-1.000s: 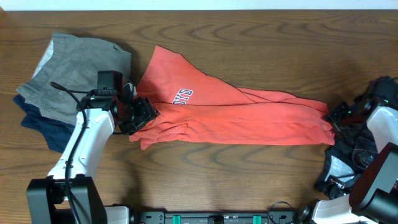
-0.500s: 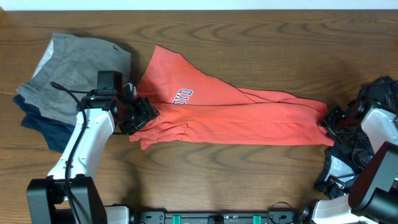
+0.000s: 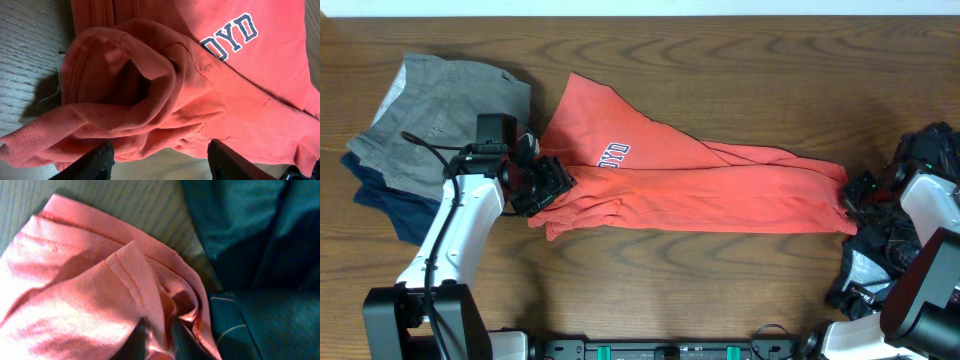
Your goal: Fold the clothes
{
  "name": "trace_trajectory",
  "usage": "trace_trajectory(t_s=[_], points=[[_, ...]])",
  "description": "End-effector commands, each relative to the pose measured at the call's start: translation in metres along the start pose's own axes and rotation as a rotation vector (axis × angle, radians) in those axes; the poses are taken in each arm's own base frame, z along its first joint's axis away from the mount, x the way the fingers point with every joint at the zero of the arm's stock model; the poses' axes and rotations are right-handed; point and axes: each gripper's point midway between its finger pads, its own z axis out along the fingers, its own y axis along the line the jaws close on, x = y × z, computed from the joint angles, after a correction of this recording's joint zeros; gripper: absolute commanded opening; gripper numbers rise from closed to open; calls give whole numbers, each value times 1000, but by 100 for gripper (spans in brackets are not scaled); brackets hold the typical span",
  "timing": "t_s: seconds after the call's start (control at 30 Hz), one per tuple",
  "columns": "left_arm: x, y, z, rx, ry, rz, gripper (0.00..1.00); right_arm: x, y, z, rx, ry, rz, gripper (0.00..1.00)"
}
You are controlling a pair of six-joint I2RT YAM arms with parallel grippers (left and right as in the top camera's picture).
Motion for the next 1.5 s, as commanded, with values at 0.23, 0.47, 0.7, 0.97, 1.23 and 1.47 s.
trace_trajectory(t_s=[0.23, 0.47, 0.7, 0.97, 1.23, 1.47], points=[[1, 6, 2, -19, 1, 4, 62, -32, 28, -29, -140, -81, -9, 1], [1, 6, 2, -20, 2, 4, 62, -58, 35, -97, -183, -105, -38, 1], [4, 8, 2, -27, 15, -2, 62, -26, 8, -89, -61, 17, -86, 1], [7, 10, 2, -33, 26, -8, 66, -24, -7, -88, 19, 18, -107, 1], [9, 17, 4, -63, 26, -12, 69, -24, -8, -88, 25, 17, -107, 1], [-12, 39, 1, -199, -77, 44, 68, -24, -10, -88, 33, 17, -114, 1]])
